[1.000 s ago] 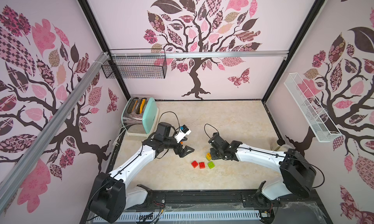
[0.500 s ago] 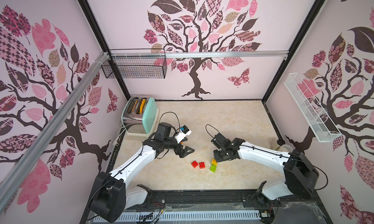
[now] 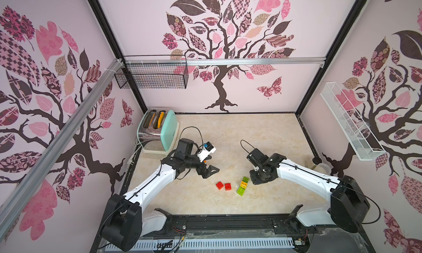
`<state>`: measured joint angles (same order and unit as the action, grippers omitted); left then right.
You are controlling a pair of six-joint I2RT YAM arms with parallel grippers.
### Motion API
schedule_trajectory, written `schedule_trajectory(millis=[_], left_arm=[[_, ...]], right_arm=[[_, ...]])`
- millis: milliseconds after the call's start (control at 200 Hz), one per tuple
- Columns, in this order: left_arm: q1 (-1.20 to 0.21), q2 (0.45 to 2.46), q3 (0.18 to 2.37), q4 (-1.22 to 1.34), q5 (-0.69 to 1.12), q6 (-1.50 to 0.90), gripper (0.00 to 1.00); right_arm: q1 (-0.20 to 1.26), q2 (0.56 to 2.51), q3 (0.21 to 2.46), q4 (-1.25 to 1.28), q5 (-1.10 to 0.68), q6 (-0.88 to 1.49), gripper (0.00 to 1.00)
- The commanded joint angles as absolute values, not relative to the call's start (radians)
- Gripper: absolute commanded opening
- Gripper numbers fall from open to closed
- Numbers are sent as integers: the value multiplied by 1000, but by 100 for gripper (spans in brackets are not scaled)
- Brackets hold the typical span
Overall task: Assemble a giraffe with lego
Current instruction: Adjust the lego brick at the center of the board, then assemble the lego brick with the lego brick.
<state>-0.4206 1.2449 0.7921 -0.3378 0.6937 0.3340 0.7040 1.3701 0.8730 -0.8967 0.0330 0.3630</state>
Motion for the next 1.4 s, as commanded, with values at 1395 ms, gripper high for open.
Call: schedule_trajectory(millis=[1395], left_arm=[[-408, 1229, 777, -334, 709, 344, 98]], right_arm=[[726, 1417, 940, -642, -17, 198, 0]])
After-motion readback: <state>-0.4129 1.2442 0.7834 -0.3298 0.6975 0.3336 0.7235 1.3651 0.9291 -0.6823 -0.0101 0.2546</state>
